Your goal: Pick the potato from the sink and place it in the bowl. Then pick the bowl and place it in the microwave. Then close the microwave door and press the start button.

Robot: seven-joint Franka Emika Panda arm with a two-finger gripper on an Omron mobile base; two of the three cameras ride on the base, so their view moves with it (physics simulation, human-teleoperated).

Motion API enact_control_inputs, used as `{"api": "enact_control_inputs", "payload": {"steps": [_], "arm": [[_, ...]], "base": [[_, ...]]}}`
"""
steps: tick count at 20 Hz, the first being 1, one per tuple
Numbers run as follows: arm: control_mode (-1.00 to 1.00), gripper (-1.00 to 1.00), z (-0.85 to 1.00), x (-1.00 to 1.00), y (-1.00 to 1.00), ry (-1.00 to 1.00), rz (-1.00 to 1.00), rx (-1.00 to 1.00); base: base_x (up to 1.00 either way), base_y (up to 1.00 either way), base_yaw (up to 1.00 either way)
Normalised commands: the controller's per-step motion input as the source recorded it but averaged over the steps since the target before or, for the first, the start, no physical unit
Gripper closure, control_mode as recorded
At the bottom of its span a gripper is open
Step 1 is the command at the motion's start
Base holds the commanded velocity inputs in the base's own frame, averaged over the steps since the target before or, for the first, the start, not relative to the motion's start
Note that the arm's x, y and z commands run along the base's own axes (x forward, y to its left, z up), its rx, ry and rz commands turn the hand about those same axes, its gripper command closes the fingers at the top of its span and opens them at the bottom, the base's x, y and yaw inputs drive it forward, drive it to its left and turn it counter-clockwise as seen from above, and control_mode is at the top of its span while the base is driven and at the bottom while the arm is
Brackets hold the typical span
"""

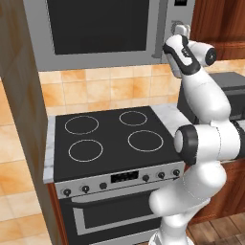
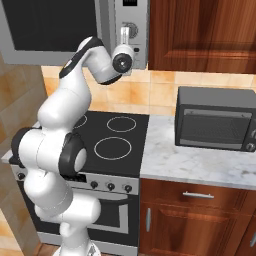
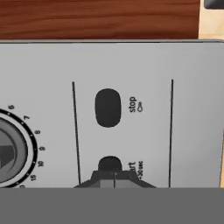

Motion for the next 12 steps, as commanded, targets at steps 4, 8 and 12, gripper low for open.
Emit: {"api": "enact_control_inputs", "payload": {"steps": [4, 8, 12], "arm": [[-1.00, 1.00, -0.03, 0.49, -0.08, 0.00, 0.00, 0.00], [-1.00, 1.00, -0.11, 0.35, 0.00, 0.00, 0.00, 0.00], [-1.00, 1.00, 0.00, 0.00, 0.00, 0.01, 0.00, 0.00]], "base": [[0.00, 0.00, 0.00], [0.00, 0.00, 0.00], [0.00, 0.00, 0.00]]}}
